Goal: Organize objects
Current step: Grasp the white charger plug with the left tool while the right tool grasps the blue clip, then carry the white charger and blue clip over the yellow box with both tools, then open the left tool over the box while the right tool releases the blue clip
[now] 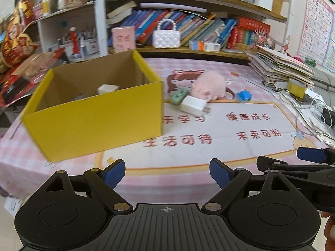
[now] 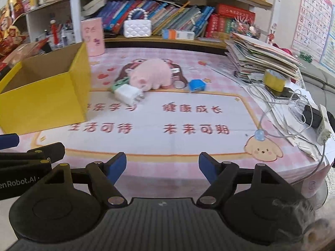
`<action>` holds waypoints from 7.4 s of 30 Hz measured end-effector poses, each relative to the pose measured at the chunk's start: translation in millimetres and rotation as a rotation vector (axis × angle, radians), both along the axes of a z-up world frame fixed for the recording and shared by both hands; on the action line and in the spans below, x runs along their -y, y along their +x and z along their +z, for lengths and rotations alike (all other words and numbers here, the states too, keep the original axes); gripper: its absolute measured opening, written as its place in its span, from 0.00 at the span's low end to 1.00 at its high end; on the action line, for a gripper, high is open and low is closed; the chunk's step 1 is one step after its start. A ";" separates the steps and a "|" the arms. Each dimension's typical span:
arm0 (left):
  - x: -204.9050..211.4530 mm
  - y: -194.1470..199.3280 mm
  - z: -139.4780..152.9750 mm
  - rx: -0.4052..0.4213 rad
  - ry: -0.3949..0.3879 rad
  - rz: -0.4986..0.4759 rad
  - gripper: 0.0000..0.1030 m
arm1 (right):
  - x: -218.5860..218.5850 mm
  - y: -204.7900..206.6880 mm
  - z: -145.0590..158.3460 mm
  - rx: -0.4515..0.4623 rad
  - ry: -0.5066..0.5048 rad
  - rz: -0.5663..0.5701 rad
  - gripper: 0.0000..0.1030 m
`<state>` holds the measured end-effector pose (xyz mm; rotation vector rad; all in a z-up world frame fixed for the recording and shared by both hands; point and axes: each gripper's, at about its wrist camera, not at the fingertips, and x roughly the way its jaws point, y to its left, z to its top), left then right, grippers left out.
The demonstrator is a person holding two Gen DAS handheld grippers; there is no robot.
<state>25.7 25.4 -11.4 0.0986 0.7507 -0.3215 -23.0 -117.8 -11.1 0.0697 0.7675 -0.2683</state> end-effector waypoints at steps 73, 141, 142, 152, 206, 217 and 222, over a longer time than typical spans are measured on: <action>132.9 172.7 -50.5 -0.181 -0.021 0.253 0.63 | 177.8 224.5 -58.4 -0.072 0.090 0.191 0.39; -165.4 -67.7 10.1 0.018 -0.178 0.407 0.63 | -156.3 -1.9 5.7 -0.006 0.067 0.489 0.39; -165.6 -66.0 12.1 0.025 -0.177 0.406 0.63 | -156.1 0.1 5.9 -0.001 0.067 0.490 0.39; -170.8 -24.2 53.8 0.168 -0.168 0.404 0.63 | -159.0 56.2 39.8 0.123 0.079 0.496 0.39; -130.5 139.6 26.0 0.109 -0.013 0.348 0.65 | -160.0 245.9 1.9 -0.035 -0.005 0.636 0.41; -134.8 103.9 55.3 0.199 -0.050 0.364 0.73 | -149.3 210.6 34.5 0.094 0.007 0.564 0.43; -140.6 81.9 59.7 0.213 -0.067 0.383 0.75 | -143.2 182.9 43.9 0.133 0.008 0.533 0.44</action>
